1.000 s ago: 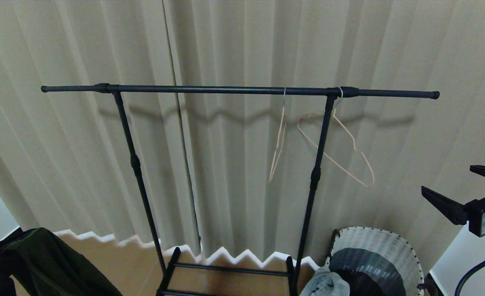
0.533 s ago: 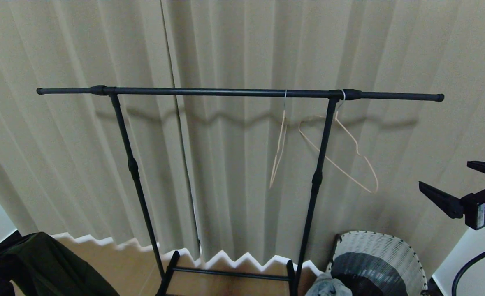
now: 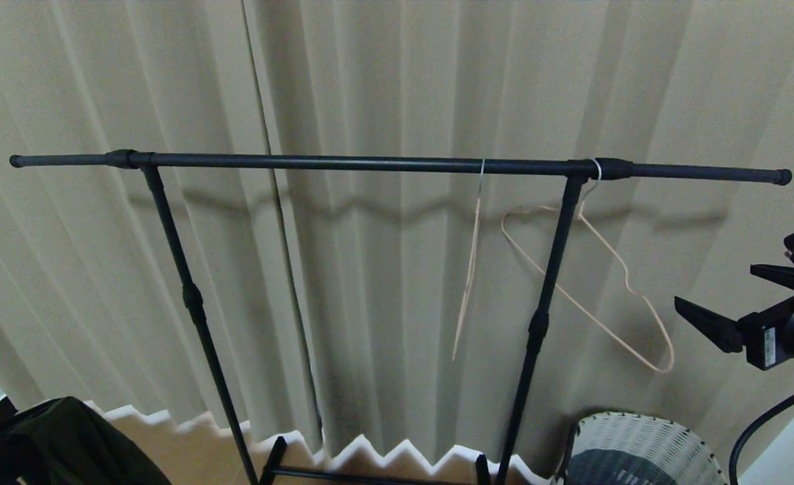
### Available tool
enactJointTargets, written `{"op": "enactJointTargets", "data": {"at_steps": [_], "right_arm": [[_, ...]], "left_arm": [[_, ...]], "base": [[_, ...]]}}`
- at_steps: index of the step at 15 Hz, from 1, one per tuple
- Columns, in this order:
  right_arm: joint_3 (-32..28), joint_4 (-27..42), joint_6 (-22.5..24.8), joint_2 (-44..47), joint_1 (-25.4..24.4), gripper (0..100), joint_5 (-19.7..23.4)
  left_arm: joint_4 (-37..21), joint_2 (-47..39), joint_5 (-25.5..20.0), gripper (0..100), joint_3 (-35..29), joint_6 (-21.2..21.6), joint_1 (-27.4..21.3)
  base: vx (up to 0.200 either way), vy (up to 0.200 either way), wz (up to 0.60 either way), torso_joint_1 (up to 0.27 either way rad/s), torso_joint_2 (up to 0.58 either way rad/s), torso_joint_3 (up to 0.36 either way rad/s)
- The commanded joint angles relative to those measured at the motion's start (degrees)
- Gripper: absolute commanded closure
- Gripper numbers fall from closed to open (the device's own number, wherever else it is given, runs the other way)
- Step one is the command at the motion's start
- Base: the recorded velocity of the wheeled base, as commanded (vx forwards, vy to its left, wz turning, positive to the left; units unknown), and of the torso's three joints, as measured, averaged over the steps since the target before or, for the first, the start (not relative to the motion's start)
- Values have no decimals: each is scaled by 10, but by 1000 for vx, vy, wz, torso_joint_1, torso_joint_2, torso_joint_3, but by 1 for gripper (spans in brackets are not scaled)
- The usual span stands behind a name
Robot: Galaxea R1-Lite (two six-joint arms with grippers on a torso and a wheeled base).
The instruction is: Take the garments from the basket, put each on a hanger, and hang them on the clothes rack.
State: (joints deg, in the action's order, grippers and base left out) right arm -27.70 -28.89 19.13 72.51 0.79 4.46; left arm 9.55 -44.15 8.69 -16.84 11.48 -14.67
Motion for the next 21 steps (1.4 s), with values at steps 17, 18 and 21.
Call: {"op": "enactJointTargets", "data": {"at_steps": [17, 18, 21], "right_arm": [[-254, 249, -72, 188, -42, 0, 29], [-260, 260, -79, 191, -45, 0, 28], [-275, 302, -81, 204, -45, 0, 20]], "left_arm": [[18, 135, -12, 100, 67, 5, -34], [18, 135, -12, 100, 67, 4, -34], [17, 134, -12, 100, 71, 5, -35]], "base": [[0, 0, 0, 0, 0, 0], [0, 0, 0, 0, 0, 0], [0, 0, 0, 0, 0, 0]]}}
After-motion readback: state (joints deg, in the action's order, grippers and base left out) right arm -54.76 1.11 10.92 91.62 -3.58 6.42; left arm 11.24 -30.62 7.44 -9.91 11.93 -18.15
